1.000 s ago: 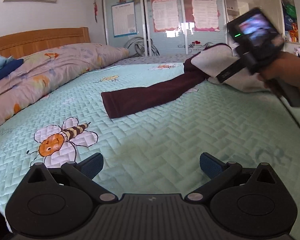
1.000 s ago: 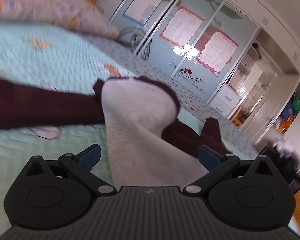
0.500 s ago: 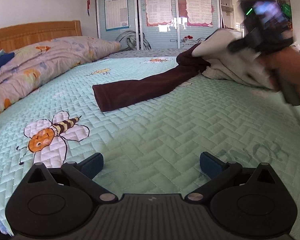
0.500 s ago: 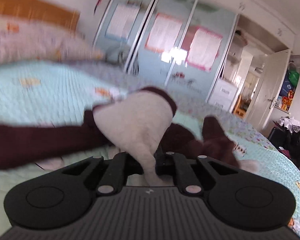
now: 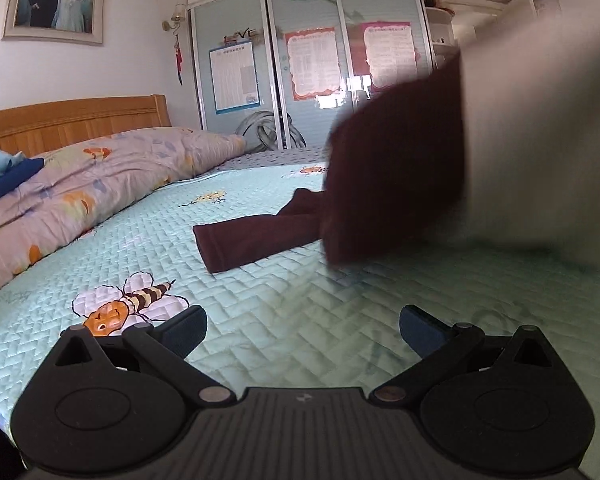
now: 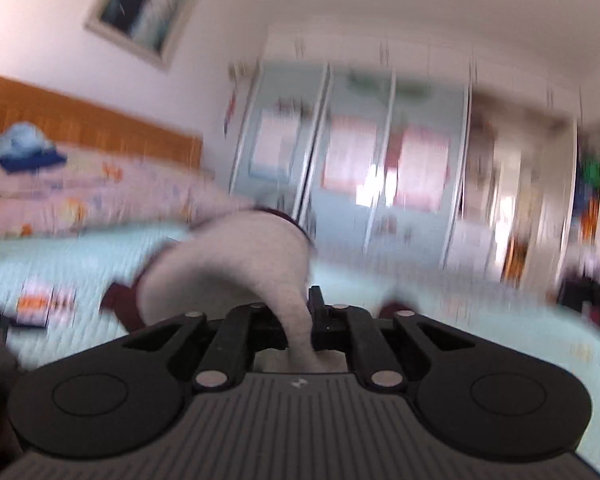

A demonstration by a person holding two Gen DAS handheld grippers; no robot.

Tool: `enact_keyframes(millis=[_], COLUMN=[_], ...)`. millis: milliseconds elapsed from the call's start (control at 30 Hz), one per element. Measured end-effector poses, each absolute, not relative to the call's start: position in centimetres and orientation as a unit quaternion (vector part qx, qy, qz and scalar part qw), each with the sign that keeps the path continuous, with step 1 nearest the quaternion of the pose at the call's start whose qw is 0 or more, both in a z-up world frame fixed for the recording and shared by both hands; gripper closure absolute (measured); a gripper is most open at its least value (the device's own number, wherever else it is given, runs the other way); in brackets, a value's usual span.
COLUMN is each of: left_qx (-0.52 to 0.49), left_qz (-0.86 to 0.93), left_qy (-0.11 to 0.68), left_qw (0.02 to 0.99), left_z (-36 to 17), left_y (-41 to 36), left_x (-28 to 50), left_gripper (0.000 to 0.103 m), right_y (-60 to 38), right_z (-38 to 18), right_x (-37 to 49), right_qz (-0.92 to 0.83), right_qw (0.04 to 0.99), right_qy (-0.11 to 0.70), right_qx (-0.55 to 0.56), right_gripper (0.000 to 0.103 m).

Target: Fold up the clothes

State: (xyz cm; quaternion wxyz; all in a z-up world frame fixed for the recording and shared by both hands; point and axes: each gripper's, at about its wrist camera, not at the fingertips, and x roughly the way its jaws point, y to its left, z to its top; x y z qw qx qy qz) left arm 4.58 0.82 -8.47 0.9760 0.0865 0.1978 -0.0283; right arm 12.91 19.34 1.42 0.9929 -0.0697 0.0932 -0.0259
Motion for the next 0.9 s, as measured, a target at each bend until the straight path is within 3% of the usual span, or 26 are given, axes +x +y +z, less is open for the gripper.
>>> enact_keyframes(millis=[100, 167, 233, 367, 467, 500, 733, 900], left_qx=[0.099, 0.109, 0.113, 0.116, 0.117, 0.119, 0.132, 0.139], left_qz=[-0.035, -0.038, -0.040, -0.041, -0.048, -0.050, -0.067, -0.071], left_qy=[0.203, 0.201, 0.195, 0.184, 0.178, 0.176, 0.170, 0.169], left_qw=[0.974, 0.973, 0.973, 0.975, 0.976, 0.976, 0.974, 0.973], left_z=[-8.3, -8.1, -7.7, -7.0, -6.6, -6.5, -6.2, -6.2], left_y=[0.4, 0.2, 0.1, -0.2, -0.4, -0.5, -1.0, -1.1], left_x=[3.6, 2.9, 2.2, 1.0, 0.2, 0.0, -1.4, -1.9], left_gripper=[0.001, 0.001, 0.001, 0.001, 0.001, 0.001, 0.001, 0.001], right_y=[19.0, 19.0, 18.8, 18.2, 17.1, 16.6, 14.2, 11.0], right_z=[-0.4, -1.0, -1.1, 0.2, 1.4, 1.7, 3.0, 3.6], right_x=[13.1, 12.6, 11.5, 8.7, 6.7, 6.1, 7.0, 10.9], right_qz=[-0.032, -0.031, -0.017, 0.044, 0.060, 0.061, -0.025, -0.039], right_qw=[0.988, 0.987, 0.990, 0.994, 0.996, 0.995, 0.993, 0.976], right_qy=[0.149, 0.155, 0.140, 0.093, 0.056, 0.049, 0.081, 0.106], right_qx=[-0.036, -0.017, 0.003, 0.027, 0.043, 0.053, 0.079, 0.186], right_gripper=[0.067, 0.040, 0.028, 0.025, 0.008, 0.007, 0.007, 0.007])
